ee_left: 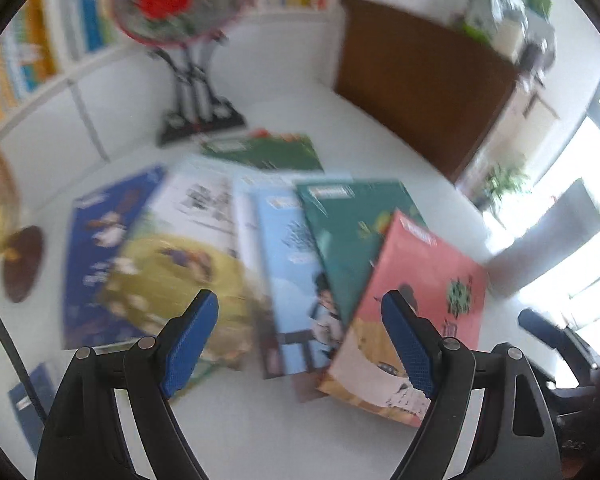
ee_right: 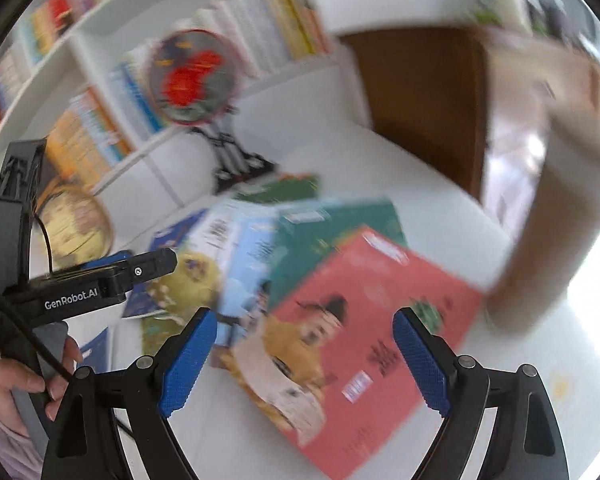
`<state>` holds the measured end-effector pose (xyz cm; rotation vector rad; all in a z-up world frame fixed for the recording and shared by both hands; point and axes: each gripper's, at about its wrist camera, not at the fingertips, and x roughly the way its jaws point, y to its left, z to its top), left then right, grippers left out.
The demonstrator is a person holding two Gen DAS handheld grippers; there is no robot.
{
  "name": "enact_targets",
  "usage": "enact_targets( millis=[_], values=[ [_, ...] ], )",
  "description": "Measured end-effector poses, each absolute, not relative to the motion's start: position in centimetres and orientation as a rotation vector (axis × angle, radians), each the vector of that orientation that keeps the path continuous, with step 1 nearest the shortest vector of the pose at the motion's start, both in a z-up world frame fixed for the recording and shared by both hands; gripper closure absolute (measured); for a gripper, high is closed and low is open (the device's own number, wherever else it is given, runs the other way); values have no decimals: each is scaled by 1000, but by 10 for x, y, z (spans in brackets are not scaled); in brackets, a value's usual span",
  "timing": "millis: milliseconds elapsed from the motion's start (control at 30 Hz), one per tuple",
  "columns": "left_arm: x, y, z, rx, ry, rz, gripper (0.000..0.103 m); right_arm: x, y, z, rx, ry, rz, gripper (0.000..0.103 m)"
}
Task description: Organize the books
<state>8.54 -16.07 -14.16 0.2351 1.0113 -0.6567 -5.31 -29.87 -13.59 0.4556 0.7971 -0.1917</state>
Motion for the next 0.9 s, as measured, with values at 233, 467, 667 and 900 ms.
enact_targets(
  millis=[233,467,667,900],
  values=[
    [78,-194,-192,307,1161,-769,48,-76,-326,-204,619,946,-348,14],
    [79,-198,-212,276,1248,-793,48,-68,-341,-227,619,1007,-381,13],
    [81,-197,-215,237,1295,-832,49,-46,-342,-229,578,1003,-335,9],
    [67,-185,-213,287,1291,-801,48,-32,-344,-225,572,965,-282,8]
  ],
)
